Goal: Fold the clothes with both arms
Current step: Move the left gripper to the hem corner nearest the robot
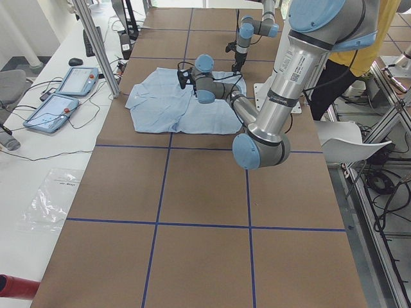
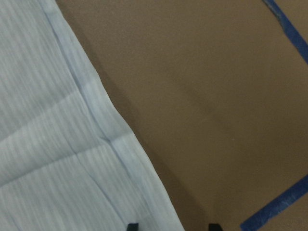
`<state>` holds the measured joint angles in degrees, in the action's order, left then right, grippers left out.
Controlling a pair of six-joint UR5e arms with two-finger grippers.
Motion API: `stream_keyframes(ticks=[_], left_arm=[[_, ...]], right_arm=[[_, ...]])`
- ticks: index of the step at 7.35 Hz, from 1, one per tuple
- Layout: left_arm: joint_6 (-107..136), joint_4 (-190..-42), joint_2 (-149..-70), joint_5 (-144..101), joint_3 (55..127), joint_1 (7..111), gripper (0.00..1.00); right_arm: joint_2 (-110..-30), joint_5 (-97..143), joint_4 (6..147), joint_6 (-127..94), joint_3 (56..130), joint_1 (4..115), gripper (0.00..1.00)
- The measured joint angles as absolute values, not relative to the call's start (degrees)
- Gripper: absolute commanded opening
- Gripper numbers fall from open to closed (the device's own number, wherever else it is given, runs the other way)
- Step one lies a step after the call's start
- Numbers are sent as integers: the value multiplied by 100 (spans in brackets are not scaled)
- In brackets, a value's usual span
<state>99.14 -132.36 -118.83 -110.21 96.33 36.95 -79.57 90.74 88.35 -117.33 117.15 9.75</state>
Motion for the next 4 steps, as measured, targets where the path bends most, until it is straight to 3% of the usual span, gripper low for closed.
stream_keyframes(ticks=[4], left_arm=[[9912, -13236, -11742, -10869, 9677, 3652, 99]], right_arm=[[-7970, 9099, 8835, -11733, 11891, 981, 0]])
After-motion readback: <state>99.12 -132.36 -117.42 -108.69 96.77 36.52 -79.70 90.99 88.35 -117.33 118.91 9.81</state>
